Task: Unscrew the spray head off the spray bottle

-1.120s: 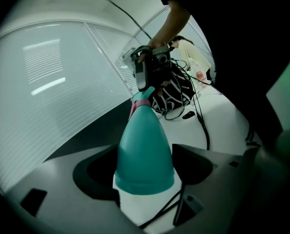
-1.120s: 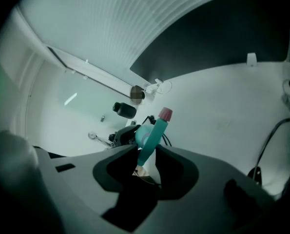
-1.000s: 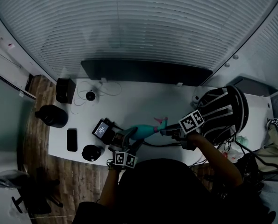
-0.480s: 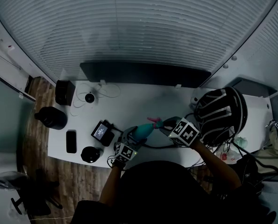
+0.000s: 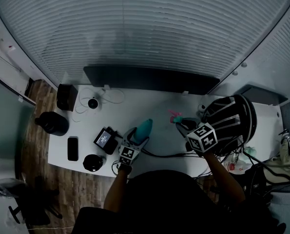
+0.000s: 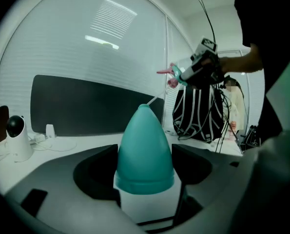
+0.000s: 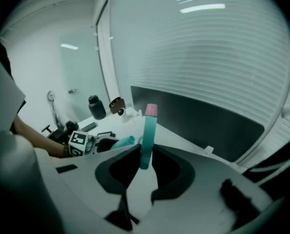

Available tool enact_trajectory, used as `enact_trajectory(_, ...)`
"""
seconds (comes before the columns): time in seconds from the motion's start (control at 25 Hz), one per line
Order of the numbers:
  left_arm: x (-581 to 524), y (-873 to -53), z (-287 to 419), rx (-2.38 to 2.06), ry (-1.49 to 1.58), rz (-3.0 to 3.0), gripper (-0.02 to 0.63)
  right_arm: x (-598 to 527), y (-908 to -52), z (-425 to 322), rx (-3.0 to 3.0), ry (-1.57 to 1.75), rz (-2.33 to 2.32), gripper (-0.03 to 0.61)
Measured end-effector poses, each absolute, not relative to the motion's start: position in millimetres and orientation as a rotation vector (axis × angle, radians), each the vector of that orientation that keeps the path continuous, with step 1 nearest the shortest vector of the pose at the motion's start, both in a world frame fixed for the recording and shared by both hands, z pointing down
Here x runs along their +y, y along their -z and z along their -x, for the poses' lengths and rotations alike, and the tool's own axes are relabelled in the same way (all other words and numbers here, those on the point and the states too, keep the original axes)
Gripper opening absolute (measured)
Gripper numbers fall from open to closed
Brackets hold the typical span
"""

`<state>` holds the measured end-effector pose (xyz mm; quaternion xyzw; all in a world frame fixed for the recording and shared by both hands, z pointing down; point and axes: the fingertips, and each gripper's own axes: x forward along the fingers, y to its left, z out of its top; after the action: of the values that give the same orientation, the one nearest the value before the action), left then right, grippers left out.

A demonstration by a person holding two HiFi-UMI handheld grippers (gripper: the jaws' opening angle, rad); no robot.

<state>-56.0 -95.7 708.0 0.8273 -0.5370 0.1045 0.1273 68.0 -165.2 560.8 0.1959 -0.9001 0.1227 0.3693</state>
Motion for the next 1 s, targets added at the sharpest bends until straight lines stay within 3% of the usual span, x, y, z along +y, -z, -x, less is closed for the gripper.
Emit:
enact_trajectory(0.28, -89, -703, 52, -1.538, -0.263, -2.445, 0.35, -192, -566, -98, -2.423, -0.606, -0.837, 0.077)
enact_trajectory(0.6, -91, -670, 32, -1.493, -0.131, -2.553, 0.351, -159, -603, -42, -2.488, -0.779, -0.715, 0.077)
enact_trajectory(1.0, -95, -683, 42, -1.506, -0.271, -2.544, 0.351, -129, -603, -9, -2.542, -0.768, -0.584, 0.075)
